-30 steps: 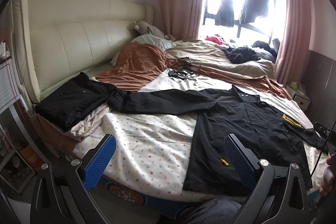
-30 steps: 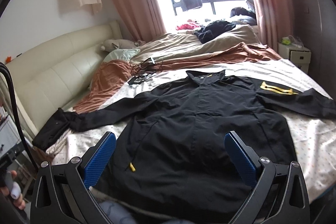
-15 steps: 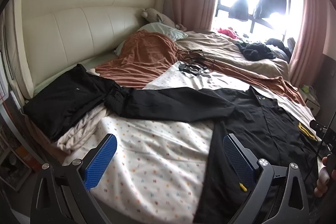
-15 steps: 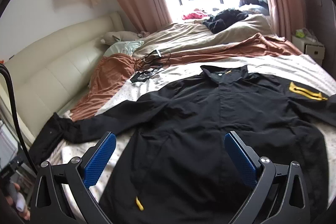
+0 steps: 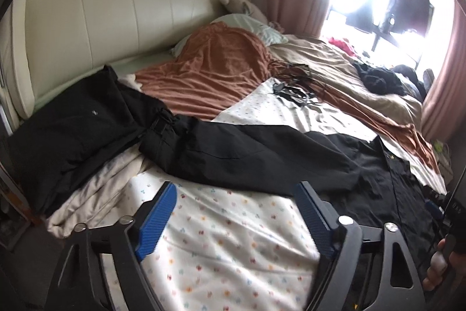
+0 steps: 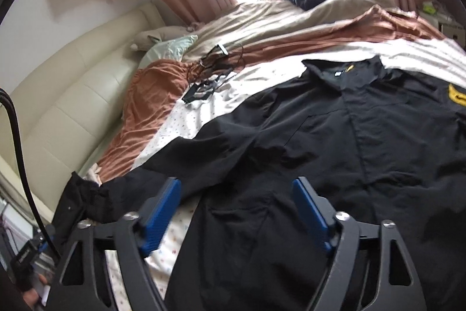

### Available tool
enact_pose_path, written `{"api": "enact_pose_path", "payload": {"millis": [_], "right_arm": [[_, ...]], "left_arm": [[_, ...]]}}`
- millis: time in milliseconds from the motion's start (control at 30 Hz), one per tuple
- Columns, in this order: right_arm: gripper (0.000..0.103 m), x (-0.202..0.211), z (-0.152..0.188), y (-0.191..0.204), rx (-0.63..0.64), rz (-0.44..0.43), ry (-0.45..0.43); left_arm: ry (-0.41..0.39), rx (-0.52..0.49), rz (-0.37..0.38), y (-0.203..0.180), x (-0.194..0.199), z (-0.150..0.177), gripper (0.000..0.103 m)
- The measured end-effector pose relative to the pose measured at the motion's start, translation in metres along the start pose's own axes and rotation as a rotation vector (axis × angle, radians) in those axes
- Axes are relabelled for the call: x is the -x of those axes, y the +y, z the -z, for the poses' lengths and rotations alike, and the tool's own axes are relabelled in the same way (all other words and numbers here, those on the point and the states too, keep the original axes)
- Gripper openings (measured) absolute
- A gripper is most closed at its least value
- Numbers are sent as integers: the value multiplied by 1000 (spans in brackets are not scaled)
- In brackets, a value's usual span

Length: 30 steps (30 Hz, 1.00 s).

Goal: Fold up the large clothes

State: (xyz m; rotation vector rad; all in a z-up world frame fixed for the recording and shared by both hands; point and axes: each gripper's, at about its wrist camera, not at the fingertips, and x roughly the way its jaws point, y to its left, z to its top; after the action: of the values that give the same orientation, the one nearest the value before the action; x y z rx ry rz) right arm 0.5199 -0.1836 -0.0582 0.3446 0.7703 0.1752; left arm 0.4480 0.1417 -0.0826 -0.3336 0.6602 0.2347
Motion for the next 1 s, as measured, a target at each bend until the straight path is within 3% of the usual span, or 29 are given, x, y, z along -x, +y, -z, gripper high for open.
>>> {"api": "enact_pose_path", "payload": {"millis": [67, 200, 367, 533, 600, 767, 900, 1000], "right_arm": [[74, -17, -1, -1, 1, -14, -3], [58, -50, -4, -5, -12, -15, 43], [54, -81, -7, -10, -43, -19, 76], [34, -106, -9, -15, -48, -26, 101], [26, -117, -9, -20, -69, -33, 119], [22, -132, -10, -31, -102, -37, 136], [22, -135, -3, -40, -137, -38, 154], [22, -136, 1, -44, -146, -34, 166]], "left_arm": [[26, 19, -1, 6, -16, -3, 80], [96, 90, 9, 22, -49, -10, 71], [150, 160, 7, 37, -83, -18, 71], [212, 242, -18, 50, -114, -20, 70], [244, 270, -28, 53, -126, -18, 63], [311, 342, -81, 64, -153, -6, 61], [350, 404, -124, 77, -172, 3, 48], [334, 413, -151, 81, -176, 4, 47]]}}
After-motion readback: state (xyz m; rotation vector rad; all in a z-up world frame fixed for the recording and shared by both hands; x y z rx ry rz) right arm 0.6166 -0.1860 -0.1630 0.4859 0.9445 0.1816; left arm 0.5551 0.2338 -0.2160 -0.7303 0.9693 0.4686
